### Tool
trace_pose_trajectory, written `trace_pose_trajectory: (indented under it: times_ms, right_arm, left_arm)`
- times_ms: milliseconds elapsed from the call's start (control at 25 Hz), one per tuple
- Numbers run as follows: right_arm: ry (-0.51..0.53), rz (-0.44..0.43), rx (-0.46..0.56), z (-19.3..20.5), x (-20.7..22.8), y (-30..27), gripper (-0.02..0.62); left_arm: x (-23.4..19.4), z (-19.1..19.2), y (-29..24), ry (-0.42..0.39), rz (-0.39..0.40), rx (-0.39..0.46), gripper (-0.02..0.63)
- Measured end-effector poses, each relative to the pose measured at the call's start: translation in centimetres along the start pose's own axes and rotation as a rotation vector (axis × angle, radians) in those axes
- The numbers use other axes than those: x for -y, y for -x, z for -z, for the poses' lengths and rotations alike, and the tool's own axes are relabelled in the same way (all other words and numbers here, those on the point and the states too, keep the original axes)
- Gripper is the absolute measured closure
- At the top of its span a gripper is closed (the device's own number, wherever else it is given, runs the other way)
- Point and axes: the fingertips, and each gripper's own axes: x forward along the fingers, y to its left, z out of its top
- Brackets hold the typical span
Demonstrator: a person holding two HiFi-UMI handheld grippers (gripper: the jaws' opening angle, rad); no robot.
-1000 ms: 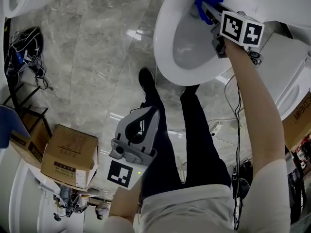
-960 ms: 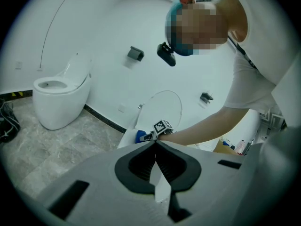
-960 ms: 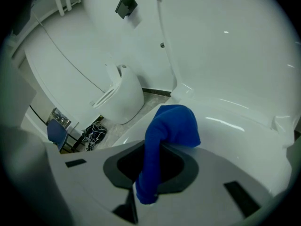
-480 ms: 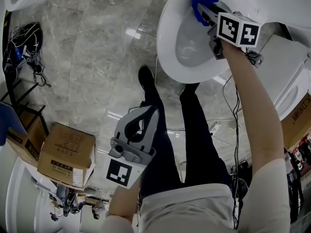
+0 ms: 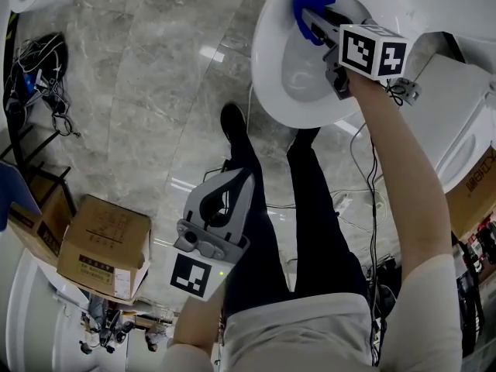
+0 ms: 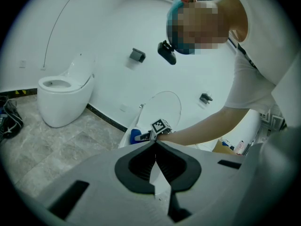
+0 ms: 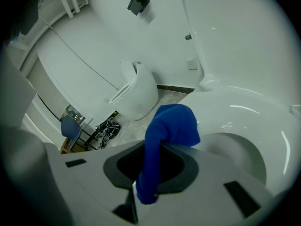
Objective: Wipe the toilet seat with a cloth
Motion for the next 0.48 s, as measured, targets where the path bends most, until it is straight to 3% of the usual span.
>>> trace_pose_trajectory:
  times_ms: [480]
  right_arm:
    - [0.047,-0.083,-0.04,2.5,-3.6,-0.1,0.541]
  left_arm:
    - [0.2,0.5,1.6,-0.001,-0.011,0.021,0.597]
